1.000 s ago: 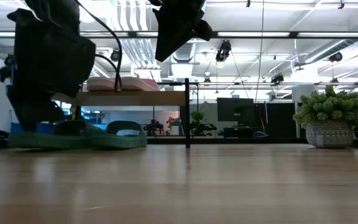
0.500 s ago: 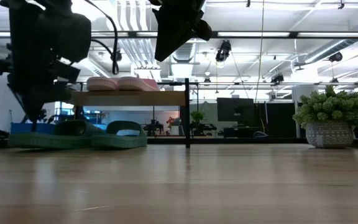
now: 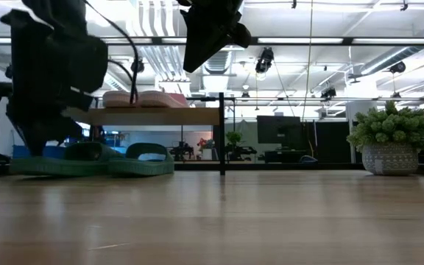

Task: Pick and place slides into the shelf
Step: Adjust the green slippers

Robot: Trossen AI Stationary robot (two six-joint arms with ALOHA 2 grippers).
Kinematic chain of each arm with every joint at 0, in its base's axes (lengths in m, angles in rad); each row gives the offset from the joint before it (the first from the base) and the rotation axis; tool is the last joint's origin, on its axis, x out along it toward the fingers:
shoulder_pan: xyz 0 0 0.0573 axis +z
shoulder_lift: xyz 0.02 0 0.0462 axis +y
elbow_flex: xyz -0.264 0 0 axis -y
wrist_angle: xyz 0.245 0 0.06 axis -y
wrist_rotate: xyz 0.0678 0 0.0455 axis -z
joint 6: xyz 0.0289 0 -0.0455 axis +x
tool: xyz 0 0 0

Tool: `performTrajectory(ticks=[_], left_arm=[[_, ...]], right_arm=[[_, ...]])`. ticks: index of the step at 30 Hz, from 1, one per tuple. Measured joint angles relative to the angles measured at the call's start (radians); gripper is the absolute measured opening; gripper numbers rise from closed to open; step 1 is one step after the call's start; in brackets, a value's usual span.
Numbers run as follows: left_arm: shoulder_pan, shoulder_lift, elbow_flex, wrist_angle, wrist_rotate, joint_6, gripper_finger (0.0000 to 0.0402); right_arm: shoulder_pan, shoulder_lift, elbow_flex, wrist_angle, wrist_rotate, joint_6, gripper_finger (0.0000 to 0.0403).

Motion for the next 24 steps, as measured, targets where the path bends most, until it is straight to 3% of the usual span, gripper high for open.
performTrajectory(ticks=[6, 17, 24], left_arm=[[0.0, 0.048, -0.03, 0.063, -0.002, 0.007, 0.0004], [0.028, 0.059, -0.057, 0.119, -0.098, 0.011, 0.0004], [0.086, 0.065, -0.08, 0.196, -0.109, 0.086, 0.0004]], right_arm=[[0.0, 0.0, 0.0, -0.002, 0.0, 0.0, 0.0009], [0.001, 0.0, 0.0, -0.008, 0.0, -0.001, 0.0009], [0.001, 0.0, 0.0, -0.009, -0.001, -0.002, 0.0009]])
